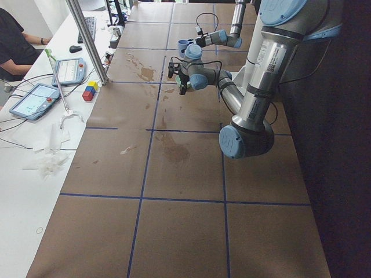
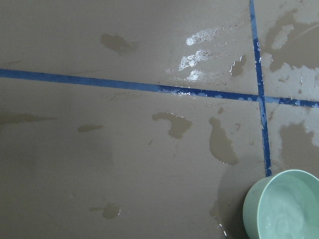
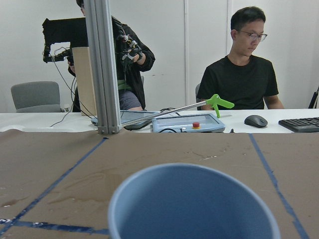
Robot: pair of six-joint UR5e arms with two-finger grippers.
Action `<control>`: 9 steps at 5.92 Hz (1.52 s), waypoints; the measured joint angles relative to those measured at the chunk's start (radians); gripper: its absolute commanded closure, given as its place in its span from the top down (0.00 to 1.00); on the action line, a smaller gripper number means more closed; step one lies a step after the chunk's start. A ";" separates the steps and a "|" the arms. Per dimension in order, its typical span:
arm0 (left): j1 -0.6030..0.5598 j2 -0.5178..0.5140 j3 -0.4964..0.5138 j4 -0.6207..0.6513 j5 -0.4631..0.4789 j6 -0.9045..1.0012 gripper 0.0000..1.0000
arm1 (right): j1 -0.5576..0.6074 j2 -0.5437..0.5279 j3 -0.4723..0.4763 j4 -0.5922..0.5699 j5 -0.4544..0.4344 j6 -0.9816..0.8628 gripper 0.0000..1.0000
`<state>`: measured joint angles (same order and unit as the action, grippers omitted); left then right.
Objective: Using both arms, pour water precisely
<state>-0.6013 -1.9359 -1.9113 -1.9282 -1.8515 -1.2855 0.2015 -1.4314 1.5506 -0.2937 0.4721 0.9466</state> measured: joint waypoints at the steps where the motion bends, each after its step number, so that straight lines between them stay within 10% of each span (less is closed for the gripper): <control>1: 0.000 0.000 0.000 0.000 0.000 0.000 1.00 | 0.019 -0.075 0.018 0.024 0.003 0.000 0.01; 9: 0.000 0.000 -0.003 0.000 0.002 0.000 1.00 | 0.083 -0.403 -0.082 0.299 0.104 0.089 0.00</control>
<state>-0.6013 -1.9359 -1.9145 -1.9282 -1.8500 -1.2855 0.2849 -1.8348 1.4683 0.0057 0.5764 1.0359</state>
